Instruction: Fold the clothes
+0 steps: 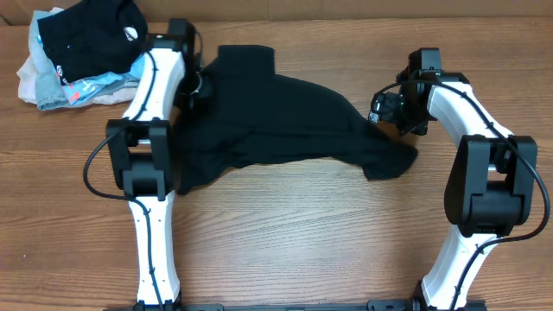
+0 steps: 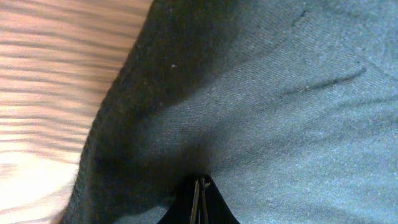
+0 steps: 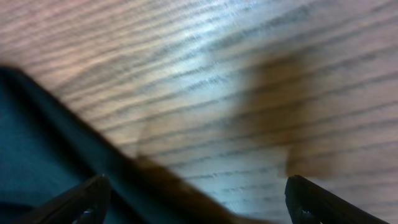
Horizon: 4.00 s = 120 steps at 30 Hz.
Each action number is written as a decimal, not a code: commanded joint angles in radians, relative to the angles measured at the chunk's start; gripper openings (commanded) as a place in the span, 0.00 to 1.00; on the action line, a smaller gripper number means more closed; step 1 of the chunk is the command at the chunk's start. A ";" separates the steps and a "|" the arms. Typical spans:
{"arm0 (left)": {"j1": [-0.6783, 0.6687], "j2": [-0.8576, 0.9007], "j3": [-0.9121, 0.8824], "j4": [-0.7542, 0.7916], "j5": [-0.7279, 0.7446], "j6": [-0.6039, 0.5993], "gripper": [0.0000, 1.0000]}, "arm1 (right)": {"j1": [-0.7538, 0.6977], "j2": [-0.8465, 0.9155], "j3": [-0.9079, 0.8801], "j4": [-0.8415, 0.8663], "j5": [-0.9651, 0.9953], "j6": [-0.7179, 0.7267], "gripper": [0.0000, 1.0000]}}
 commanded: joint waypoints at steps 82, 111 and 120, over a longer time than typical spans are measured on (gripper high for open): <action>0.017 -0.060 0.136 -0.236 0.013 0.040 1.00 | -0.005 0.310 0.574 -0.054 0.194 0.122 0.99; 0.006 -0.060 0.136 -0.245 0.012 0.040 1.00 | -0.008 0.357 0.638 -0.139 0.183 0.126 0.29; 0.006 -0.061 0.136 -0.289 0.013 0.074 0.84 | -0.031 0.356 0.915 -0.451 0.183 0.127 0.04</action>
